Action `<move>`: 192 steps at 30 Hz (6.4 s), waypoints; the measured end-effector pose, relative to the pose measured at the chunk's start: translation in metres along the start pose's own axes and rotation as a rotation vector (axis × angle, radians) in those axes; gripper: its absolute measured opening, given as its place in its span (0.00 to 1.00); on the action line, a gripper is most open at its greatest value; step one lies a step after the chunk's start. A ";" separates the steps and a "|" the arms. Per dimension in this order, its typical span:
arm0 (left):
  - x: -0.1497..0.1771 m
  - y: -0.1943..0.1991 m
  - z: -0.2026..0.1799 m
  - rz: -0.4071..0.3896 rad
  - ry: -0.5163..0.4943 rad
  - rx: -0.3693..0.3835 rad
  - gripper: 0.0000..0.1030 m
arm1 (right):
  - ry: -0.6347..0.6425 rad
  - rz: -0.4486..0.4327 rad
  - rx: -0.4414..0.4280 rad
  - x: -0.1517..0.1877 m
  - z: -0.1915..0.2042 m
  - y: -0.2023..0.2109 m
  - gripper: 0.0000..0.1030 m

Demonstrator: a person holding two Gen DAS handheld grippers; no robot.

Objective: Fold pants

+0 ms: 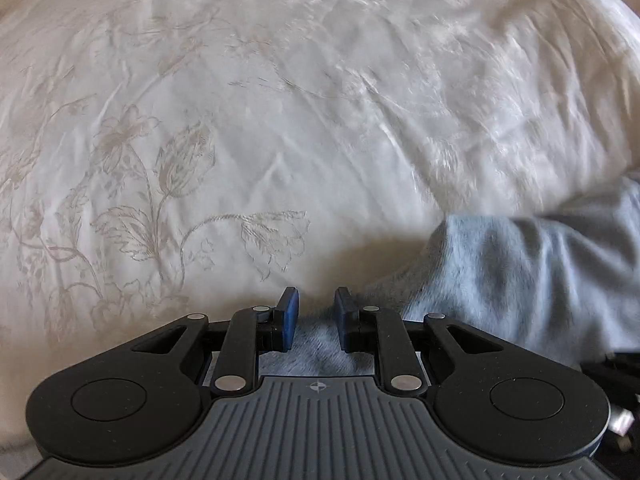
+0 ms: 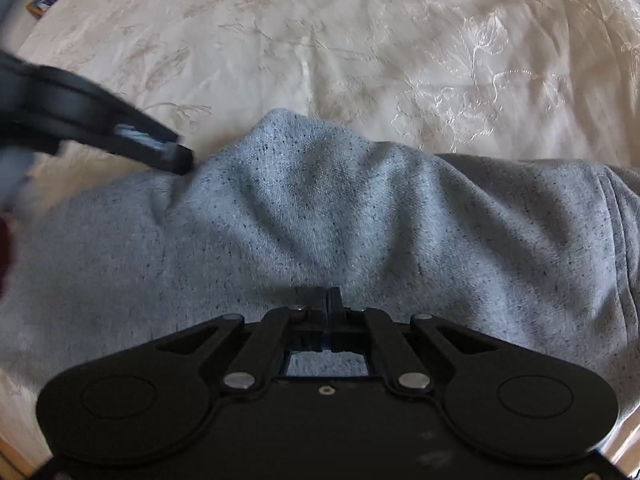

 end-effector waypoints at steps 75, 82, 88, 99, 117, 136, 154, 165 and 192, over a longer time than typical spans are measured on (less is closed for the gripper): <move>0.026 0.069 -0.010 -0.245 0.049 0.175 0.19 | 0.104 -0.145 0.053 -0.088 -0.015 0.018 0.04; 0.036 0.033 0.018 -0.120 0.077 0.129 0.19 | 0.004 -0.055 0.042 -0.118 -0.029 -0.048 0.04; 0.062 0.001 0.051 0.002 0.178 0.094 0.19 | -0.033 0.001 0.033 -0.122 -0.032 -0.071 0.05; 0.069 0.030 0.070 -0.043 0.221 0.093 0.20 | -0.036 -0.195 -0.085 -0.117 -0.042 -0.002 0.07; 0.075 0.038 0.084 -0.011 0.183 0.044 0.20 | 0.018 -0.099 -0.076 -0.100 -0.007 -0.022 0.09; -0.095 0.280 0.202 -0.536 0.134 -0.062 0.20 | 0.008 -0.501 -0.396 -0.299 0.098 0.222 0.12; -0.016 0.320 0.222 -0.579 0.260 -0.044 0.29 | 0.075 -0.611 -0.370 -0.260 0.103 0.313 0.29; 0.159 0.145 0.198 -0.099 0.492 0.020 0.29 | -0.022 -0.056 -0.245 -0.032 0.093 0.075 0.31; 0.266 0.145 0.177 0.080 0.253 0.145 0.29 | 0.305 0.273 -0.178 0.132 0.145 0.021 0.14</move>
Point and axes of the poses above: each gripper's, at about its wrist camera, not at the fingertips, and y roughly against the way its jaws point, z to its left, x to its underside, the point moved 8 cm from there along -y, roughly the way its jaws point, and after that the axes turned 3 degrees about -y, right-handed, at the moved point
